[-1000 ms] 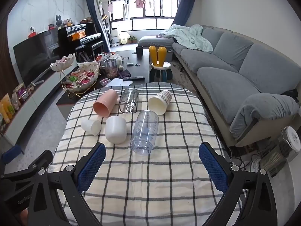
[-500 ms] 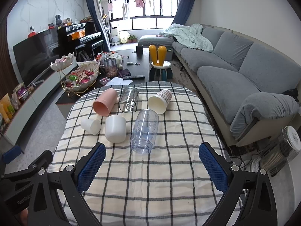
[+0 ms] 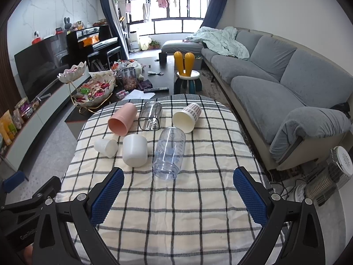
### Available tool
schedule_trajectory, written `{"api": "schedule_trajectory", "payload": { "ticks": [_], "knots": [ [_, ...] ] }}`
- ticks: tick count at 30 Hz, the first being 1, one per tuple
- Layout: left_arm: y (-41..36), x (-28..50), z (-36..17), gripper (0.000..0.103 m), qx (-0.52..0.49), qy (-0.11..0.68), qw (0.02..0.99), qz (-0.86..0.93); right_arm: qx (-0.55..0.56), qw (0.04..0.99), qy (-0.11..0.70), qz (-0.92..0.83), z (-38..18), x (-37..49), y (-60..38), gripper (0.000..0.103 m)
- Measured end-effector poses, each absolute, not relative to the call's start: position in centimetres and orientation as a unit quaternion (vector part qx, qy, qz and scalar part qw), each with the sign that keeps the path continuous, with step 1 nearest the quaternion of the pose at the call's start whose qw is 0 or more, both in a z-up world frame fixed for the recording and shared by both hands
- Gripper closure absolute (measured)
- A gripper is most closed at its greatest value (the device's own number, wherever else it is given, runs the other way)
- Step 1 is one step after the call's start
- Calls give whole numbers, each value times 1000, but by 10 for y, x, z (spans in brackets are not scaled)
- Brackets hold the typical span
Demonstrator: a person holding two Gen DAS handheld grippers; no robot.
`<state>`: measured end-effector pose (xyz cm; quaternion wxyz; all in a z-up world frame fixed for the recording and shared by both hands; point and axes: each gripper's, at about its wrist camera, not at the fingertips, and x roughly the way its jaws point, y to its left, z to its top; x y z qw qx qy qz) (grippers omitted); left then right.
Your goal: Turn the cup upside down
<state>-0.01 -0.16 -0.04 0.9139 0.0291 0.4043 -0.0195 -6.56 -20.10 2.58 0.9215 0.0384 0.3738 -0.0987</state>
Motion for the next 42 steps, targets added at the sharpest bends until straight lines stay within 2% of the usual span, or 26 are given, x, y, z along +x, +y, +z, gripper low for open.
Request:
{"api": "schedule_trajectory", "payload": {
  "ticks": [19, 27, 42],
  "knots": [
    [-1, 0, -3, 0, 29, 406, 913, -18, 39, 920, 377, -98, 27, -62, -202, 3],
    [2, 3, -11, 0, 30, 406, 913, -5, 32, 920, 380, -90, 8, -66, -198, 3],
    [26, 32, -21, 0, 3, 423, 901, 96, -65, 898, 434, 24, 2, 34, -153, 3]
  ]
}}
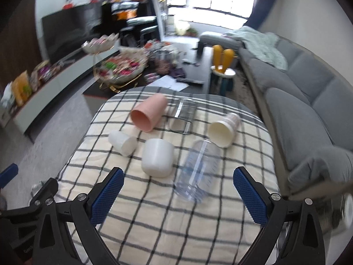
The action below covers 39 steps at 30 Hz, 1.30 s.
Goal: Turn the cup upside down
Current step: 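Reach the right gripper to the white cup lying on its side and grasp it, then lift the white cup with the right gripper, stand it on the table, open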
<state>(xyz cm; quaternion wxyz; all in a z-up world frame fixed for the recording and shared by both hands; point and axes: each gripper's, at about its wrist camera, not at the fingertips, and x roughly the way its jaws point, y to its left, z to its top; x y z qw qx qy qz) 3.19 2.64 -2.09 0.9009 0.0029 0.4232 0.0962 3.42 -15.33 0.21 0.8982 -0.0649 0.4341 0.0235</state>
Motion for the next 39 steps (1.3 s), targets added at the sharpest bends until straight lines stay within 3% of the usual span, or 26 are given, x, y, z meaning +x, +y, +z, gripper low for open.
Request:
{"api": "schedule_trajectory", "payload": {
  "ticks": [15, 22, 29, 32, 36, 39],
  "knots": [
    [61, 69, -48, 0, -60, 443, 871, 202, -234, 777, 561, 163, -64, 152, -54, 6],
    [79, 89, -71, 0, -84, 463, 852, 228, -277, 727, 595, 205, -100, 181, -19, 20],
    [83, 108, -90, 0, -95, 485, 839, 227, -298, 699, 614, 212, -128, 198, -7, 23],
    [86, 113, -97, 0, -98, 493, 834, 227, -302, 686, 626, 214, -139, 203, -4, 31],
    [89, 116, -101, 0, -102, 499, 830, 227, -290, 684, 636, 210, -146, 208, -6, 49],
    [93, 116, -100, 0, -106, 498, 830, 227, -272, 694, 634, 206, -140, 205, -11, 50]
  ]
}}
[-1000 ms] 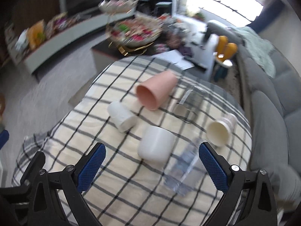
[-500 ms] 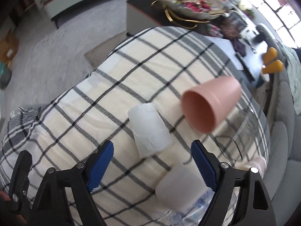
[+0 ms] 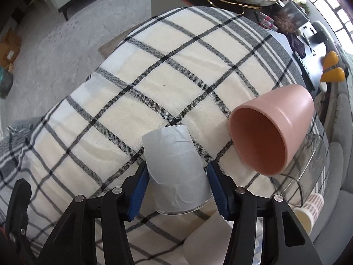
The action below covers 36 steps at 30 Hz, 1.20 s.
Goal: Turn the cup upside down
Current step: 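Lift the white cup with the right gripper, stand it on the table, open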
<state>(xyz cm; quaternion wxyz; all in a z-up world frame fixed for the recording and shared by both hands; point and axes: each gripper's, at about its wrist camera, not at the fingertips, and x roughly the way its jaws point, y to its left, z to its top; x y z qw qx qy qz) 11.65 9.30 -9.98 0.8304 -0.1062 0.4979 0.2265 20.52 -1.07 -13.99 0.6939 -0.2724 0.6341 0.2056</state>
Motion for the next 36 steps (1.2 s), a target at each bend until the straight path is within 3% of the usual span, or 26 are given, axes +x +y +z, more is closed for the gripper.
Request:
{"api": "schedule_trajectory", "payload": {
  "ticks": [18, 25, 36],
  "knots": [
    [84, 63, -41, 0, -56, 431, 893, 115, -24, 789, 605, 102, -55, 114, -108, 50],
    [66, 35, -38, 0, -26, 414, 907, 78, 140, 760, 633, 55, -84, 54, -163, 50],
    [85, 14, -55, 0, -2, 430, 901, 60, 296, 698, 650, 55, -155, 10, -140, 50]
  ]
}}
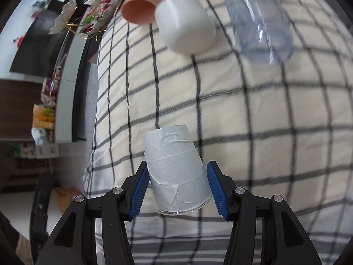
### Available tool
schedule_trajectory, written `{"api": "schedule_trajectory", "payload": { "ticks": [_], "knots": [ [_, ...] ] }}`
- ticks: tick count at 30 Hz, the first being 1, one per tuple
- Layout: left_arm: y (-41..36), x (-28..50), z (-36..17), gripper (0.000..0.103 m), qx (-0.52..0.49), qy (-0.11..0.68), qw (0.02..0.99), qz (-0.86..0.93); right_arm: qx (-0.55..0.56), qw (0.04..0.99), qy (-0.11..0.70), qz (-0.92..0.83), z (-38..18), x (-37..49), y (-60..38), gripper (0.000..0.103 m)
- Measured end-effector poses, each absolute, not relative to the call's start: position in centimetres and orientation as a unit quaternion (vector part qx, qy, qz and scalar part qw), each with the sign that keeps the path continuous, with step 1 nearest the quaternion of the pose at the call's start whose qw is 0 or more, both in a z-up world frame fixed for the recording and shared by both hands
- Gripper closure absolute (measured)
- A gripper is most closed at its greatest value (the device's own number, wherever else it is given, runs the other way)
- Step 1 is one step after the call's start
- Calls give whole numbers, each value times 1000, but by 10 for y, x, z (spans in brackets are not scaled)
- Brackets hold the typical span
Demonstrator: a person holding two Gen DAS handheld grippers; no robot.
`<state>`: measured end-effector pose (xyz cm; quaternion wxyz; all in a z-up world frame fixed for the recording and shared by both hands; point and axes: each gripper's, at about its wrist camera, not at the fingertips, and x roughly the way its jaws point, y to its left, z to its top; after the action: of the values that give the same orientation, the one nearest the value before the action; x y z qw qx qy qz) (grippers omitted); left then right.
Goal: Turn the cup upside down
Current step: 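Lift the white cup with the right gripper, stand it on the table, open, then move the left gripper over the standing white cup while the right gripper withdraws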
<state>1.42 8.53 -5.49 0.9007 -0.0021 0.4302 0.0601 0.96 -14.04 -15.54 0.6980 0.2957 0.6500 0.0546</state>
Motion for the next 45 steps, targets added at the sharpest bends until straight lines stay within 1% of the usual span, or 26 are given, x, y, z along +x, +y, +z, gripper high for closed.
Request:
{"api": "schedule_trajectory", "payload": {
  "ticks": [6, 12, 14, 16, 19, 25, 27, 30, 32, 36, 39, 45],
  "knots": [
    [105, 17, -65, 0, -12, 444, 893, 75, 332, 678, 654, 36, -172, 2, -127, 49],
    [107, 19, -72, 0, -6, 454, 888, 71, 329, 685, 649, 26, -169, 1, -125, 48],
    [106, 18, -72, 0, -4, 454, 888, 70, 327, 687, 649, 27, -166, 1, -125, 43],
    [106, 17, -70, 0, -2, 453, 889, 70, 325, 693, 642, 25, -161, 0, -127, 35],
    [106, 15, -66, 0, -3, 452, 889, 70, 319, 704, 634, 31, -152, 1, -128, 33],
    [93, 11, -63, 0, 1, 457, 888, 51, 293, 737, 609, 23, -129, -11, -146, 33],
    [86, 9, -63, 0, 1, 462, 886, 43, 272, 759, 591, 9, -115, -18, -158, 33],
    [72, 8, -64, 0, -1, 476, 879, 22, 233, 793, 562, -17, -93, -29, -172, 30],
    [60, 7, -67, 0, 0, 489, 872, 6, 203, 817, 538, -42, -77, -40, -184, 29],
    [36, 12, -75, 0, -7, 531, 847, -30, 141, 862, 480, -88, -41, -63, -200, 21],
    [15, 19, -86, 0, -2, 581, 812, -62, 102, 882, 445, -112, -19, -76, -207, 19],
    [-19, 41, -117, 0, 3, 698, 710, -90, 61, 885, 445, -121, 5, -64, -210, 17]
  ]
}}
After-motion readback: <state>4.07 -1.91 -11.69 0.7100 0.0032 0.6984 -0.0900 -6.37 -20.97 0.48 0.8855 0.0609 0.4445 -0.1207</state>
